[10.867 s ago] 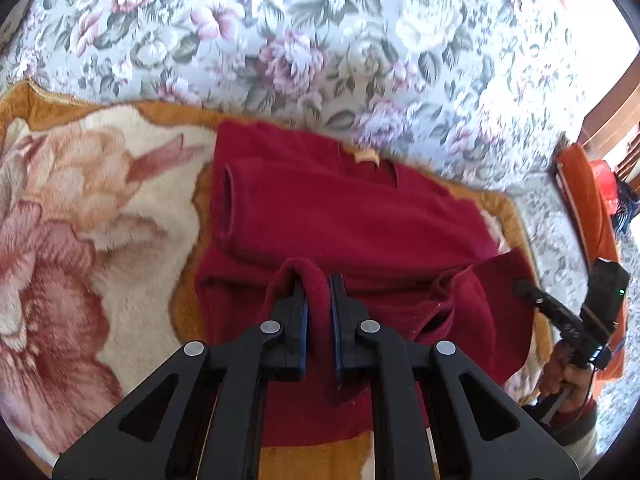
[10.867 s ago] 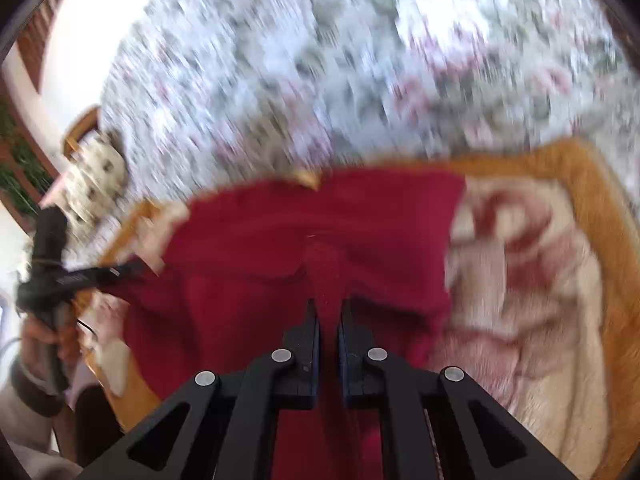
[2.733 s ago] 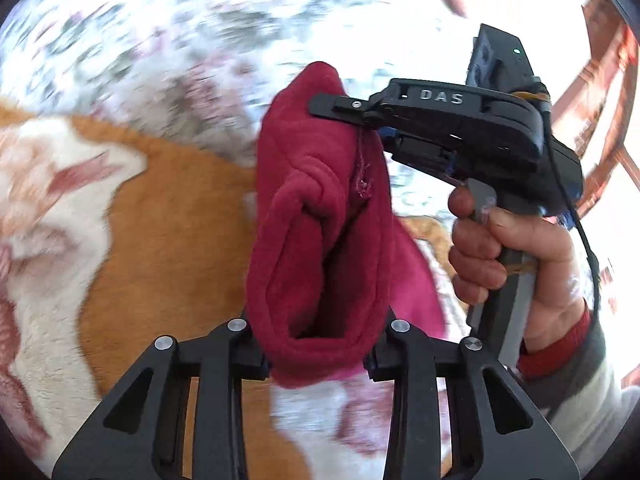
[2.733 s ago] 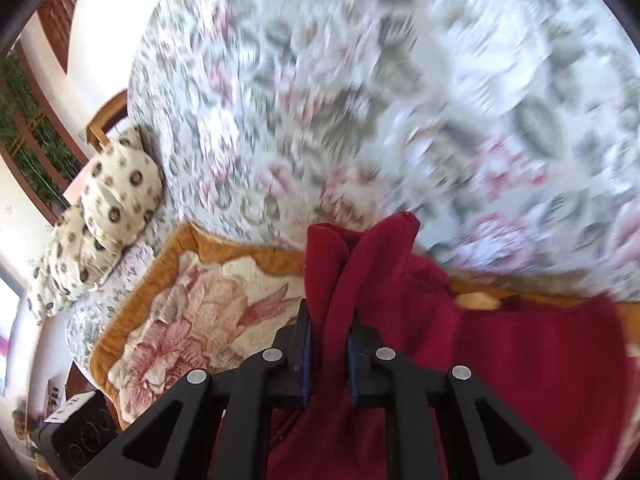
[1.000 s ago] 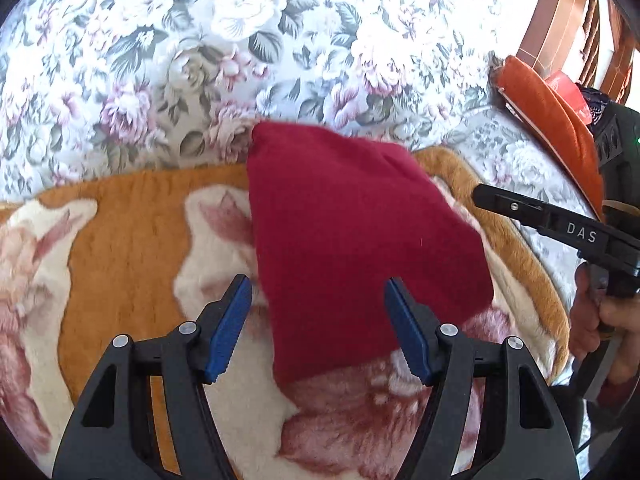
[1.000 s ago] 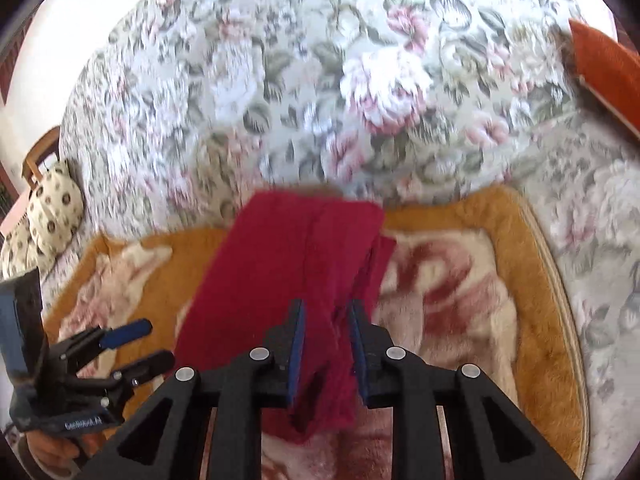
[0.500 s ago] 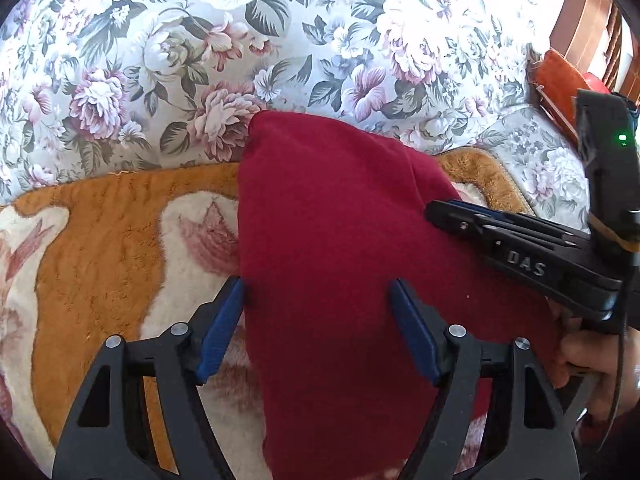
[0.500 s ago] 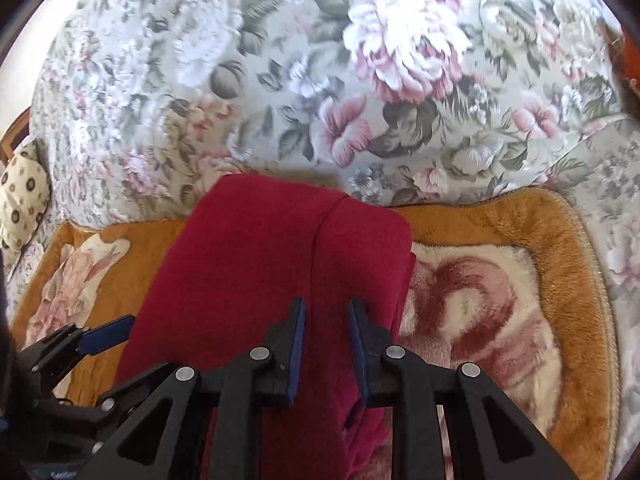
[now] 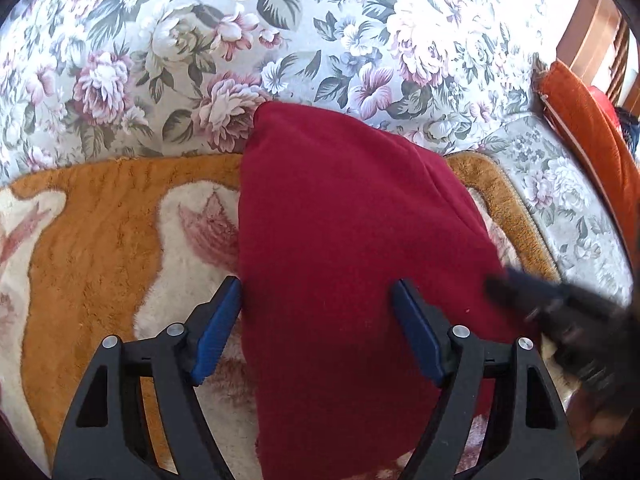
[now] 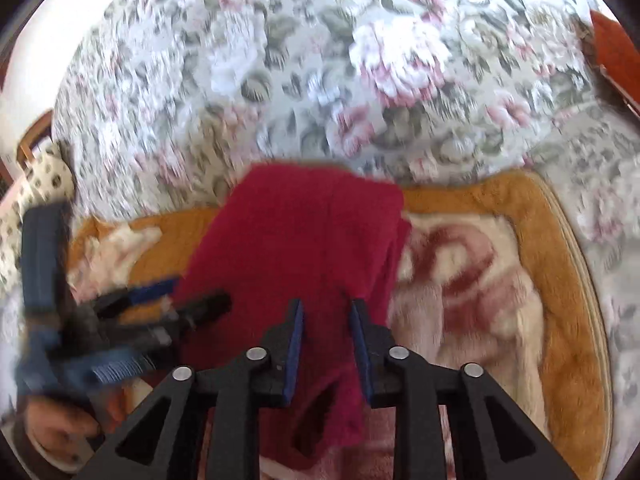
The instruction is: Fold small clothes
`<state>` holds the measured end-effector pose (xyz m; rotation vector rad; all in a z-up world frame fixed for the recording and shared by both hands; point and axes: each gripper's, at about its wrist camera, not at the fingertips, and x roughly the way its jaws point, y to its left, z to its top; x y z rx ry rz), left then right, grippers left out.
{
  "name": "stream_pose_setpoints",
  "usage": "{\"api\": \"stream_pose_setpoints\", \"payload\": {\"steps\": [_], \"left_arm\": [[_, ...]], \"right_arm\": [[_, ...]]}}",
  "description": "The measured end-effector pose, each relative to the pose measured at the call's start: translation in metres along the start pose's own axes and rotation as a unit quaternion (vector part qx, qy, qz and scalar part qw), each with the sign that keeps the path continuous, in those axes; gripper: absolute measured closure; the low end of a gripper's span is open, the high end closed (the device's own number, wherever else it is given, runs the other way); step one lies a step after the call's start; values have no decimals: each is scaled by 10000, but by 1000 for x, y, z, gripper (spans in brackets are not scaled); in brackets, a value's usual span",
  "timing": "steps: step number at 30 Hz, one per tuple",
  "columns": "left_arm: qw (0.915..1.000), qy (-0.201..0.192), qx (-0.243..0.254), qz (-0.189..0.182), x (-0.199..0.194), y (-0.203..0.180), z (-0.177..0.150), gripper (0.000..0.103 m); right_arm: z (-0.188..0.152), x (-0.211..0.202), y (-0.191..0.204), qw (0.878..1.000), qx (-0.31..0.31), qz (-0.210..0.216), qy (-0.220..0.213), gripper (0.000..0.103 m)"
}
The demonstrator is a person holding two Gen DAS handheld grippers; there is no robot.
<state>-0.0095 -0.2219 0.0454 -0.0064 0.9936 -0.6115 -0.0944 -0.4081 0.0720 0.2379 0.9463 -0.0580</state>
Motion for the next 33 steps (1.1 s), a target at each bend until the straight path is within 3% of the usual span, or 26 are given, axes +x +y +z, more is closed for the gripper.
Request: {"api": "stream_pose_setpoints", "payload": {"steps": [2,4,6,8,15,17,19,20,24,27,33], "left_arm": [[9998,106,-90,-114,-2,3,0,25],[9992,169,-194,-311,-7,8,1,25],[9974,224,-355,-594,-10,18,5,25],[9943,317,-580,-840,-7,28,10,25],[9801,737,-988,-1554,28,42,18,14],[9725,965,-1146,-1785,45,45,17,11],[9719,868,-1147,-1865,46,45,18,10],[9732,848,-1074,-1846,46,43,19,10],[9797,694,-779,-1709,33,34,17,18],[9796,621,-770,-1750,11,34,11,19],[9851,388,-730,-1510,-56,44,-21,19]], "right_arm": [[-10,16,-7,9994,113,139,282,73],[-11,10,-14,9989,281,351,138,71],[-8,-1,-22,9975,451,534,-91,52],[-4,-3,-32,9959,619,607,-253,46],[3,51,-59,9783,1382,1524,263,31],[3,69,-65,9691,1595,1852,332,30],[2,78,-67,9625,1749,2063,222,29],[2,79,-66,9628,1728,2070,159,28],[8,68,-50,9723,1398,1871,4,48],[11,48,-34,9786,1104,1734,-122,51],[-5,7,11,9743,884,2067,-105,51]]}}
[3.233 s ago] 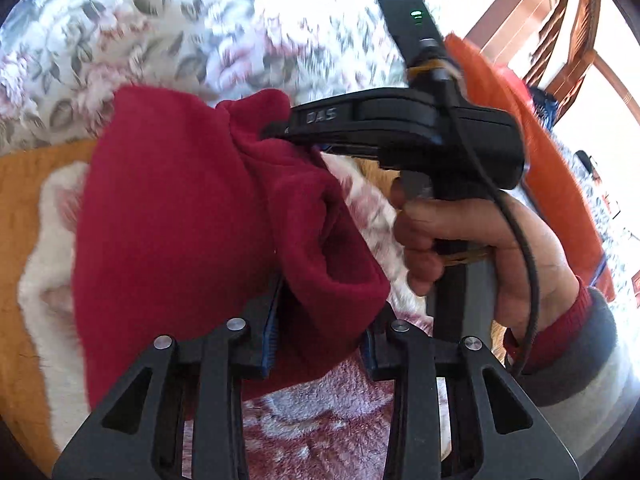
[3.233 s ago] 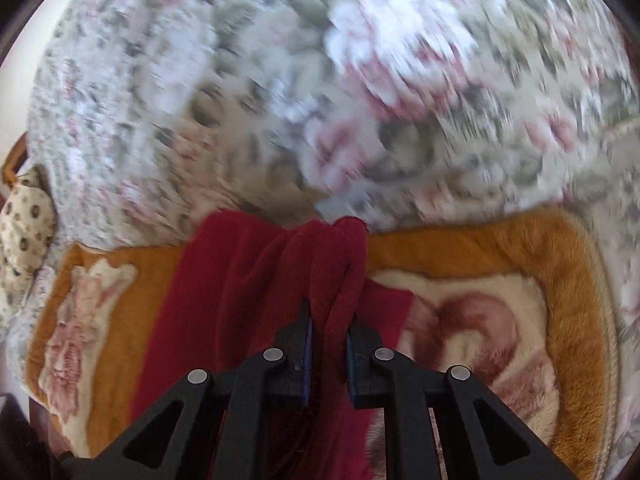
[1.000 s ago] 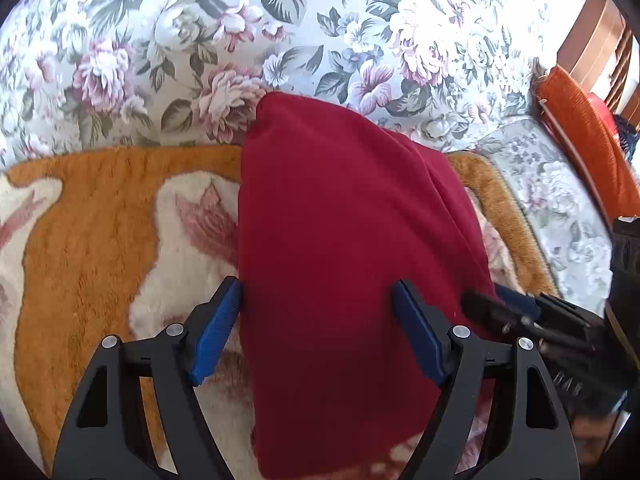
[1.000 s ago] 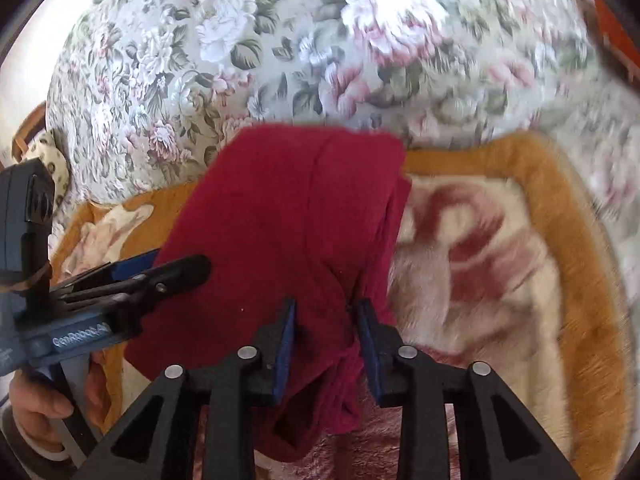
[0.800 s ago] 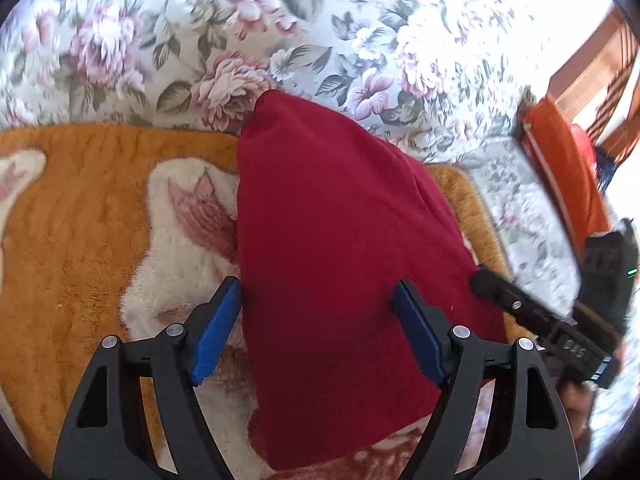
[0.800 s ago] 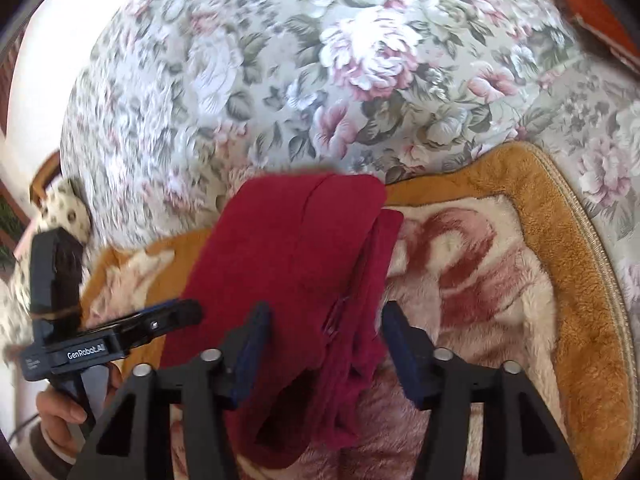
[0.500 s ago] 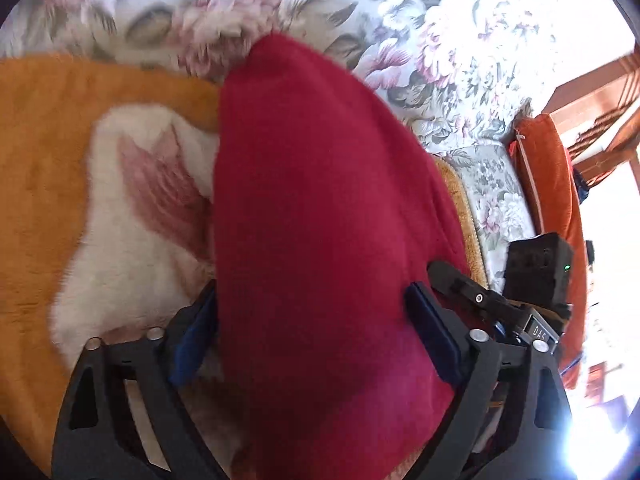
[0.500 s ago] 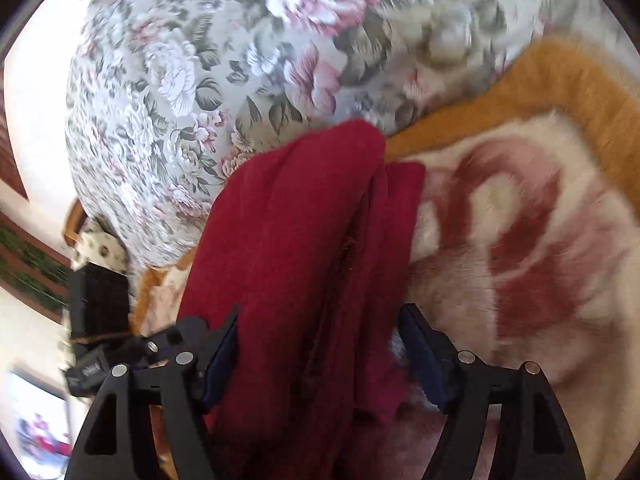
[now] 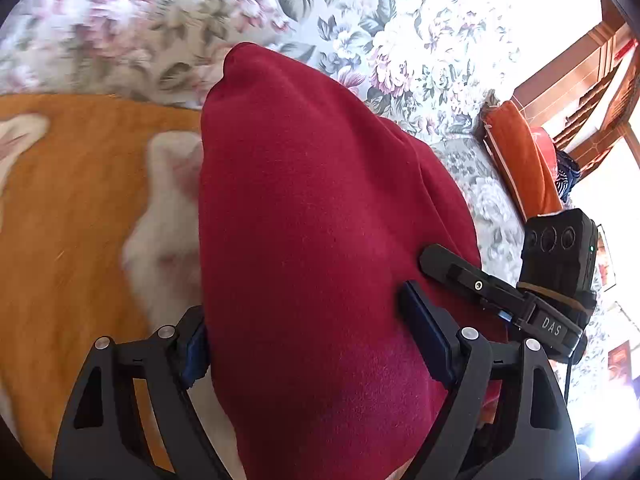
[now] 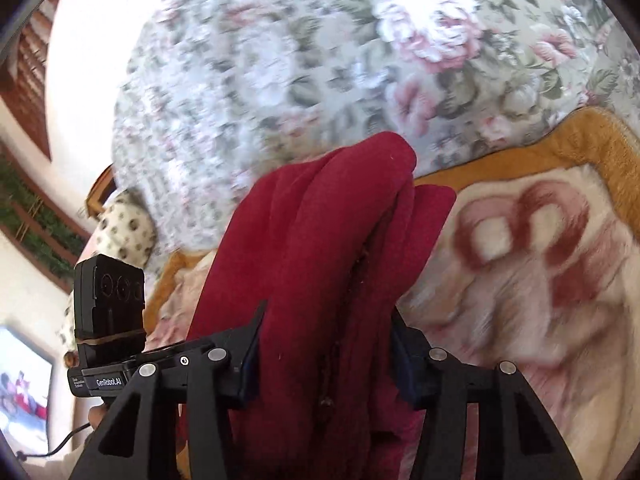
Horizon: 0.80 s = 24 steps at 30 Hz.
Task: Fold small clothes
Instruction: 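Release the folded sweatshirt and withdraw both tools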
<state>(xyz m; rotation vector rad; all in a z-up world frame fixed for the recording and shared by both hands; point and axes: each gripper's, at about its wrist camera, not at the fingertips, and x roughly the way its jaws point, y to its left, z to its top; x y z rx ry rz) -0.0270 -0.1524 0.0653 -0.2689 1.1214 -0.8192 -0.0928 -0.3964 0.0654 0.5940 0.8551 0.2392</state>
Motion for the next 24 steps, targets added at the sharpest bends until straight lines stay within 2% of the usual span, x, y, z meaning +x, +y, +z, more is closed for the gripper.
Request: {"api": "stream_pose_setpoints", "payload": {"steps": [2,5,8,9,10,14,16,17,18,22,24], "left_arm": [[9999,46,-62,96,-19,3,-20,19],[9992,206,-254,250,-28,14,-47,19],[9963,432,-374,637,-24,29,-65,19],[9968,364,-357,623,-28,30,-66,19],[9973,255,-321,607,-35,28,-66,19],[9952,-171,-58,966,-60,16,-52,19],[9936,-244,-39,1102,-62,10,-39,19],[9916,-302,-7,1261,-59,6,-31,19],[9903,-353,23,1340,-58,11,-28,19],[9816,-373,71,1871,-36,21,-10,19],[9782,-260,-87,2056,-19,32,-1,19]], "right_arm": [[-15,-2,14,9999,11,111,106,51],[-44,1,30,9993,-87,92,348,50],[-67,18,30,9952,-71,-298,929,48],[-71,19,29,9934,-68,-487,1032,47],[-73,13,30,9936,-84,-601,955,47],[-63,-27,41,9971,-80,-673,337,47],[-56,-37,57,9963,-412,-749,64,52],[-54,-38,68,9952,-649,-735,-7,59],[-53,-36,77,9938,-835,-741,15,65],[-56,-2,96,9842,-1310,-1156,272,68],[-56,15,94,9824,-1363,-1220,390,68]]}}
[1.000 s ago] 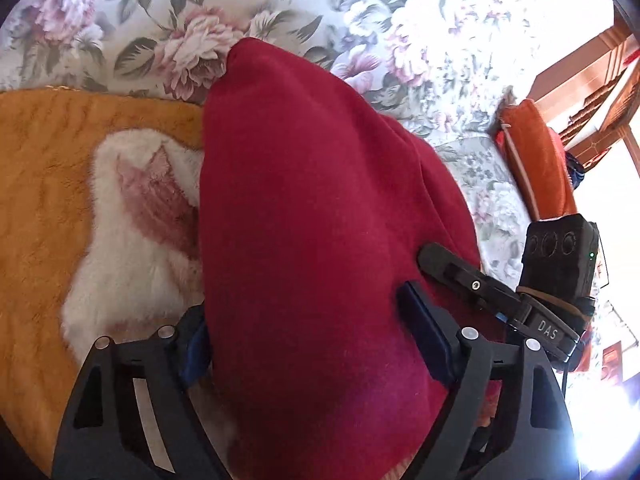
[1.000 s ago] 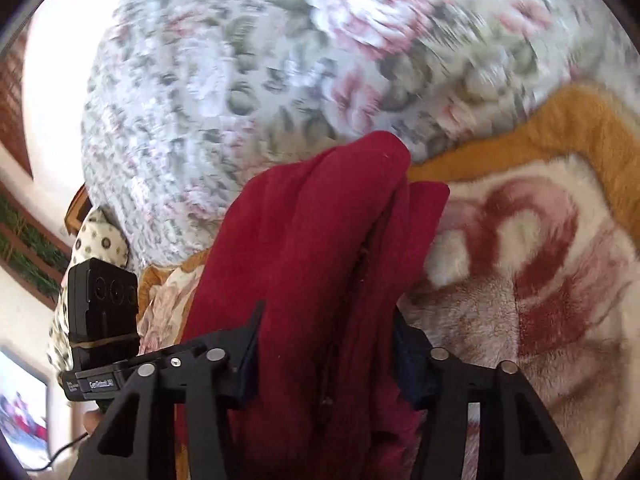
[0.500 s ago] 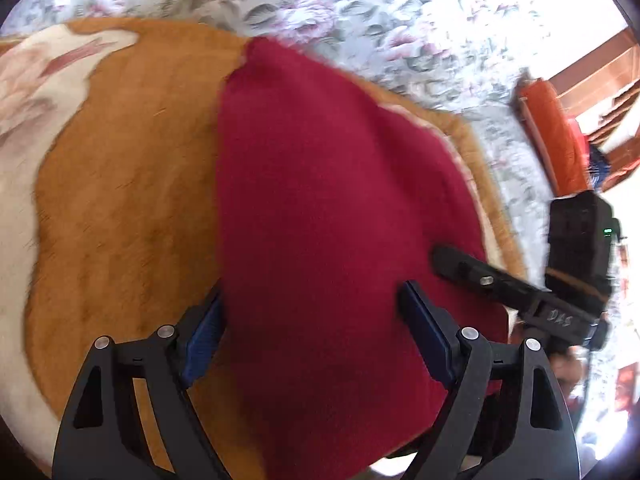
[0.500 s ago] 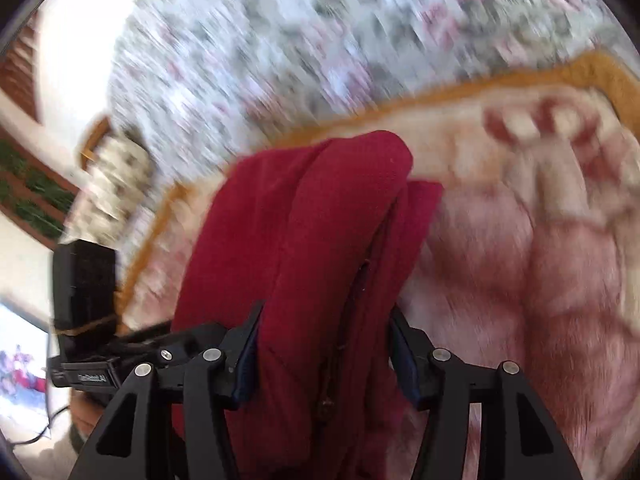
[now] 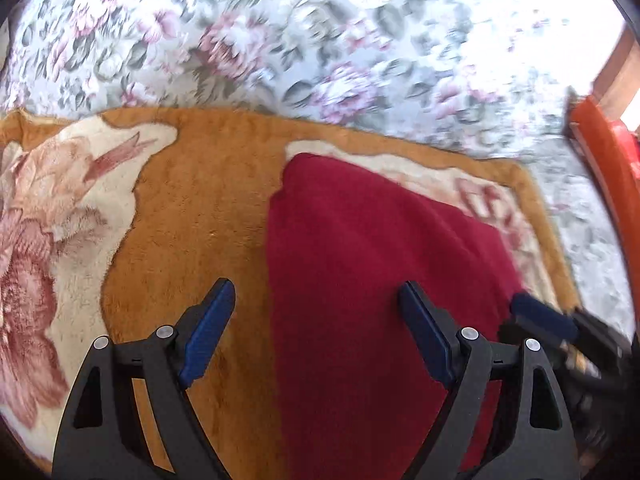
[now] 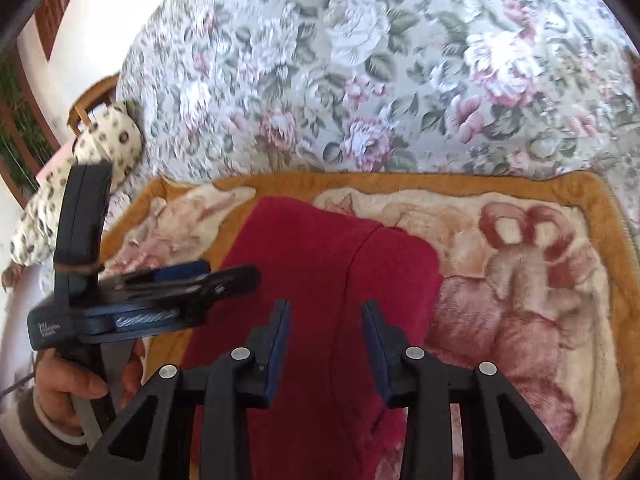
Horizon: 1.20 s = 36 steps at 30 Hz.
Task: Fold small clothes
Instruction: 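Release the folded sweatshirt and withdraw both tools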
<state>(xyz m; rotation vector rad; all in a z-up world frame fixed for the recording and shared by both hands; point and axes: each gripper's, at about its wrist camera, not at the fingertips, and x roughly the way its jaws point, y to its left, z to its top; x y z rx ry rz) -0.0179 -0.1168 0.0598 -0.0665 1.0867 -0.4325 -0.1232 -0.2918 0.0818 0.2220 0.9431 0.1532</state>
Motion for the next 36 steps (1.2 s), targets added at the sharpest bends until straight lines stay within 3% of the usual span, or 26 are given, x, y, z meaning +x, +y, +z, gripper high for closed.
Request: {"api": "stream_pose_setpoints", "payload": {"steps": [4,10,17,23,31,36], "left_arm": [[9997,217,-85,19,26,6,6,17],[9999,130,-106,42,24,3,3,17],[9992,-233,108,311,-15,-6,-13,17],[9972,-548,177,483,-47,-13,-39,17],[9916,-1011,240,767,-89,-16,-64,17],[9866,-1281,310,960,-110,-21,-73,17]], "right_arm": [[-7,36,-11,9975,-235,-543,383,72],[-10,34,-17,9989,-115,-380,264,72],[-27,-22,6,9990,-319,-313,57,71],[-63,-13,5,9969,-350,-649,274,70],[-53,-46,11,9979,-62,-633,-81,69],[-47,-59,17,9954,71,-921,-251,68]]}}
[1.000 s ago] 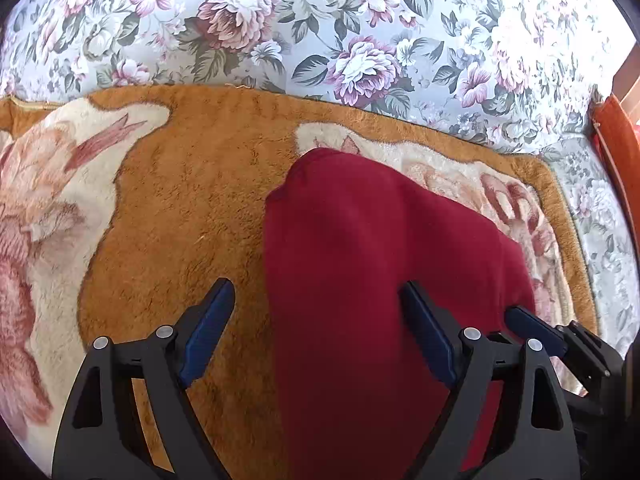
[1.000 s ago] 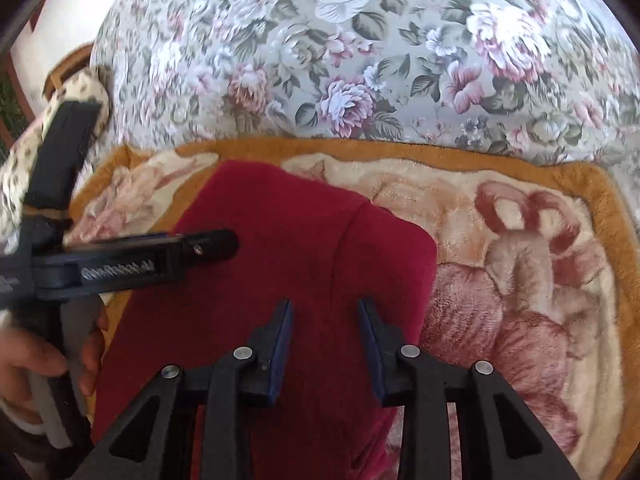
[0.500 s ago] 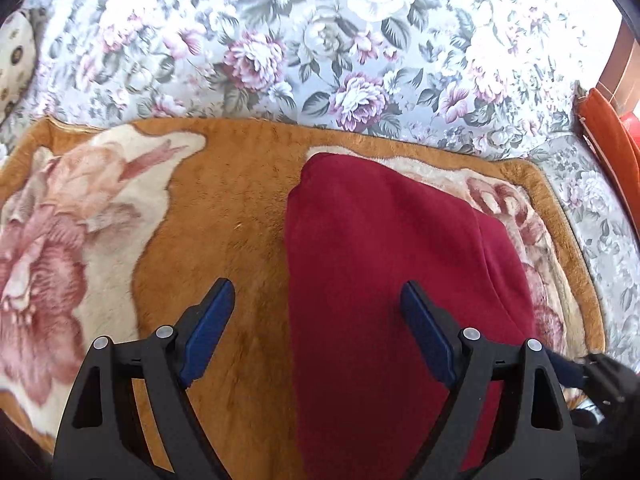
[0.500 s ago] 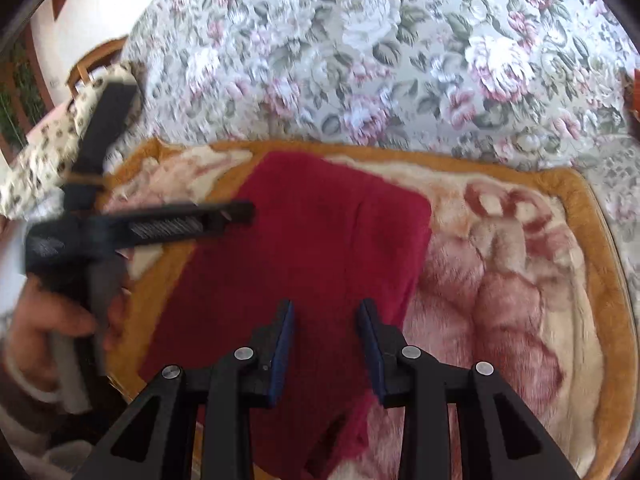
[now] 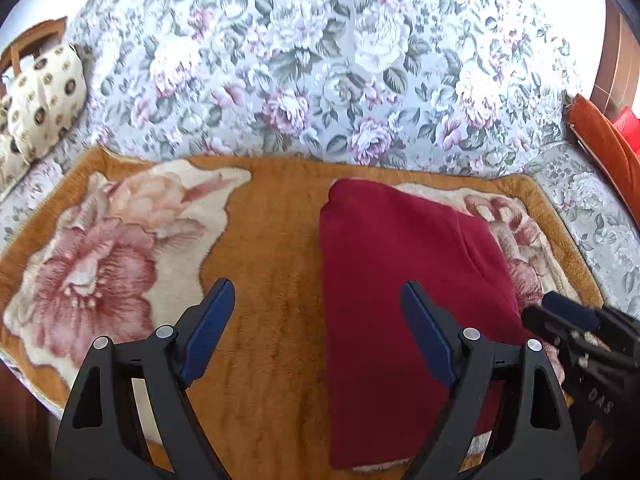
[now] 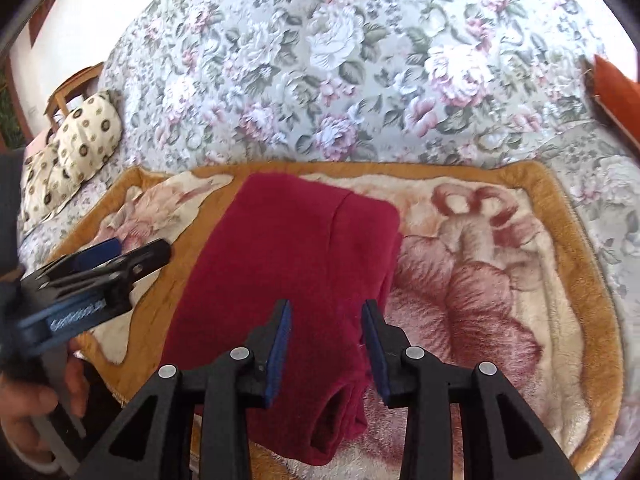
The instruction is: Fold small clothes
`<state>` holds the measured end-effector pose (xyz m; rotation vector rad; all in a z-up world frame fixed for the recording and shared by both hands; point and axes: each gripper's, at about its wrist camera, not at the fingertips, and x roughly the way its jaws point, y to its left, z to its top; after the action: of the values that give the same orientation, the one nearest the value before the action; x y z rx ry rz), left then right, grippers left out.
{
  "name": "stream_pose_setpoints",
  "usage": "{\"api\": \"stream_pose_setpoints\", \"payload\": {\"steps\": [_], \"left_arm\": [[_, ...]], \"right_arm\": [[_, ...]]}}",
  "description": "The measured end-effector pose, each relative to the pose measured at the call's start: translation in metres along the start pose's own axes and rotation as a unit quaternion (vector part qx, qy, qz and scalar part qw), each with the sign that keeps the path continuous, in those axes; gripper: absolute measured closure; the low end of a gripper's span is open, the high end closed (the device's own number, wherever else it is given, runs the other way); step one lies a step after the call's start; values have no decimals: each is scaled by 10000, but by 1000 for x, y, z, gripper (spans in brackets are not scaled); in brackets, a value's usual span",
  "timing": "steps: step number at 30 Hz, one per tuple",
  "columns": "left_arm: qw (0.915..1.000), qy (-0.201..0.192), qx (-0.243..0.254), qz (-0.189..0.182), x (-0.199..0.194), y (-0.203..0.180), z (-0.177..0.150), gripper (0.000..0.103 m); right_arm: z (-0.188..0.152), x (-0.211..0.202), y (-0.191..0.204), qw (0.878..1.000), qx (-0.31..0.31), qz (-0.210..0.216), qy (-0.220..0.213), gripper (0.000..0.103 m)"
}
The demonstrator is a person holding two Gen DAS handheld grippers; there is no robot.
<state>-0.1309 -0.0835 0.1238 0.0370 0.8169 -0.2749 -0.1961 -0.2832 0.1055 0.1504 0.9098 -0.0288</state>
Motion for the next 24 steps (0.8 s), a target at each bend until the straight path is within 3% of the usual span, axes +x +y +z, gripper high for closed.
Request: {"api": "stream_pose_setpoints", "payload": {"steps": [10,13,18,24], "left_arm": [[9998,-121,64,143,-21,-3,-6,17],[9991,-102,216,350,-22,-7,-8,17],[9997,-34,135,220,-22,-5,-10,17],[9992,-81,223,325,-24,-8,-11,17]], "right_arm": [[4,-13,6,9998,171,-20,-120,64],[3,-16,7,9997,196,17,-141,64],[3,-19,7,9997,210,13,-158,63],[1,-19,4,9995,273,24,-127,63]]}}
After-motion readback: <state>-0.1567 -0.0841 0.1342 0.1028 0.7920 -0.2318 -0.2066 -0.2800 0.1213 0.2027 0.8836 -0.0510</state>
